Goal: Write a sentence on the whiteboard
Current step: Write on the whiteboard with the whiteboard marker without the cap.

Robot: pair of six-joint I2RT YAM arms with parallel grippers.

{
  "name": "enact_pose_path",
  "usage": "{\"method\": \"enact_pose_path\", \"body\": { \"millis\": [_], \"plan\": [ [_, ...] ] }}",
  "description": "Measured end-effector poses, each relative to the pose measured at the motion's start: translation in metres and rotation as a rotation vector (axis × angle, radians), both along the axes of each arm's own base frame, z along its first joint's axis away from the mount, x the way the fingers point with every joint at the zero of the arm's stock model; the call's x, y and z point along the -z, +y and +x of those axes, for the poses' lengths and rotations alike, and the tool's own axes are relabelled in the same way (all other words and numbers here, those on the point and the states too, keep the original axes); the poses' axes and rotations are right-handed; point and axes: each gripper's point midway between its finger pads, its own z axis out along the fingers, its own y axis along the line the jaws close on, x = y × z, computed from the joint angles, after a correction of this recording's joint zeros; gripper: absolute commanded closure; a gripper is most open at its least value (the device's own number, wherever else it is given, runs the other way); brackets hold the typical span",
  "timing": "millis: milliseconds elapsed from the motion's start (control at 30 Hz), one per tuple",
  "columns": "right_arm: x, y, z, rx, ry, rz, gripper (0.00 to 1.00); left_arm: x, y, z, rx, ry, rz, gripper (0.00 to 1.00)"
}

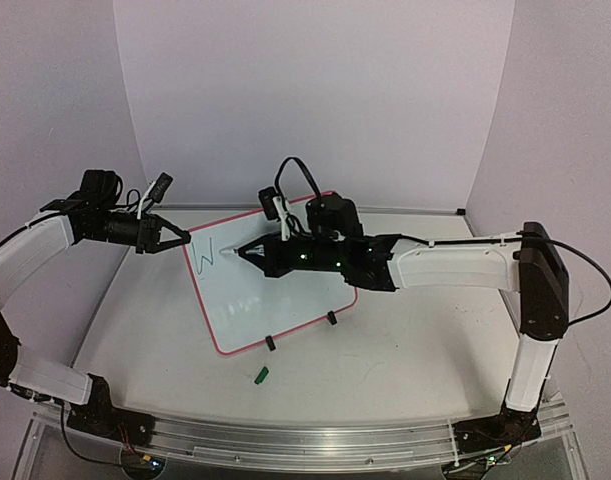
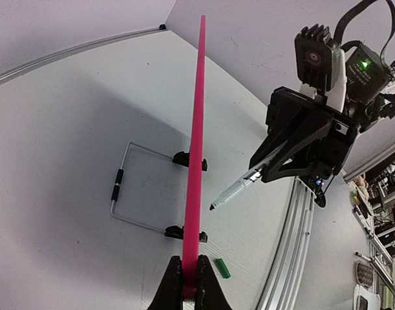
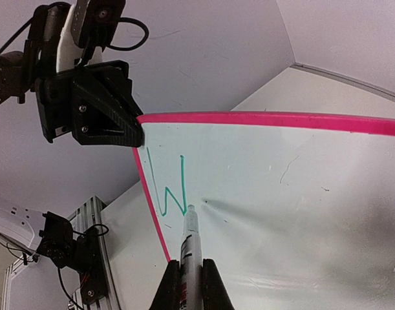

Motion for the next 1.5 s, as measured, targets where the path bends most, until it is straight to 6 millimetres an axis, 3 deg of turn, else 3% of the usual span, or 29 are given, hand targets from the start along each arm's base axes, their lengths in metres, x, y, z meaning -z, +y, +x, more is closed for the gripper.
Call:
{"method": "enact_pose_path", "body": {
  "millis": [567, 1100, 1500],
  "plan": [
    [-0.004, 0.012, 0.012, 0.008, -0.01, 0.018, 1.0, 0.0, 0.0, 0.001, -0.001, -0.006, 0.005, 1.0],
    [0.031, 0.008, 0.0, -0.033, 0.042, -0.042, 1.0, 0.002, 0.001, 0.002, -0.007, -0.011, 0.014, 1.0],
    [0.026, 0.006, 0.003, -0.004, 0.028, -0.036, 1.0, 0.002, 0.002, 0.002, -0.01, -0.014, 0.019, 1.0]
  ]
}}
